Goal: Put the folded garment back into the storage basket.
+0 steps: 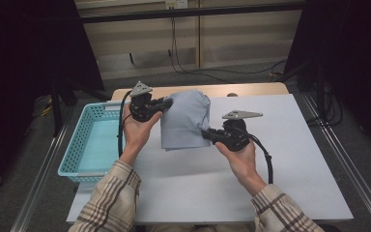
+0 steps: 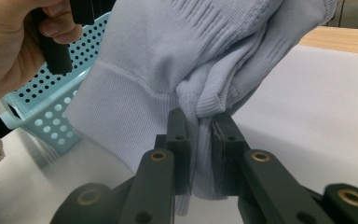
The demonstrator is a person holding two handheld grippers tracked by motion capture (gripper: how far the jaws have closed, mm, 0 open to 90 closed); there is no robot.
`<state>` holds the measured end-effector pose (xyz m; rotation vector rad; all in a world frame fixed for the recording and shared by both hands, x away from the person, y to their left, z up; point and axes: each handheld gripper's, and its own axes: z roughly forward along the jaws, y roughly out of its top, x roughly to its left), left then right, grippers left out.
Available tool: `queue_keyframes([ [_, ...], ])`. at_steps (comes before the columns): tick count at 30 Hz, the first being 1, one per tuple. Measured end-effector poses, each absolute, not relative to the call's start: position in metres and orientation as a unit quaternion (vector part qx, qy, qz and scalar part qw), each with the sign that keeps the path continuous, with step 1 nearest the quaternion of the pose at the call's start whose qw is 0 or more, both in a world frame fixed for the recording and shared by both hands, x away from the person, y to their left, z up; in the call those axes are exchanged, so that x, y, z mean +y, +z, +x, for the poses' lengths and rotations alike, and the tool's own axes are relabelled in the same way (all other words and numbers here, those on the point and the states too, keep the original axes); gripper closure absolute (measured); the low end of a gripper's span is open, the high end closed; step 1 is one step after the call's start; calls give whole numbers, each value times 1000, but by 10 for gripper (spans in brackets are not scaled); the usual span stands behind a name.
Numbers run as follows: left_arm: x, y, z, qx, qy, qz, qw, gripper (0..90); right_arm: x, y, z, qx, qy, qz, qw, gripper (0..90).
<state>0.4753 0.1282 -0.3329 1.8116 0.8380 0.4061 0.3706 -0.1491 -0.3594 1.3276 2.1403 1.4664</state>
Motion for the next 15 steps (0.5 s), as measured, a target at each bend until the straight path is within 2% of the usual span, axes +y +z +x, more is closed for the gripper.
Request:
queue_keyframes([
  [15,156,-327,473,366,184,741,532,766,-121,-354,376,732,507,443,104,800],
])
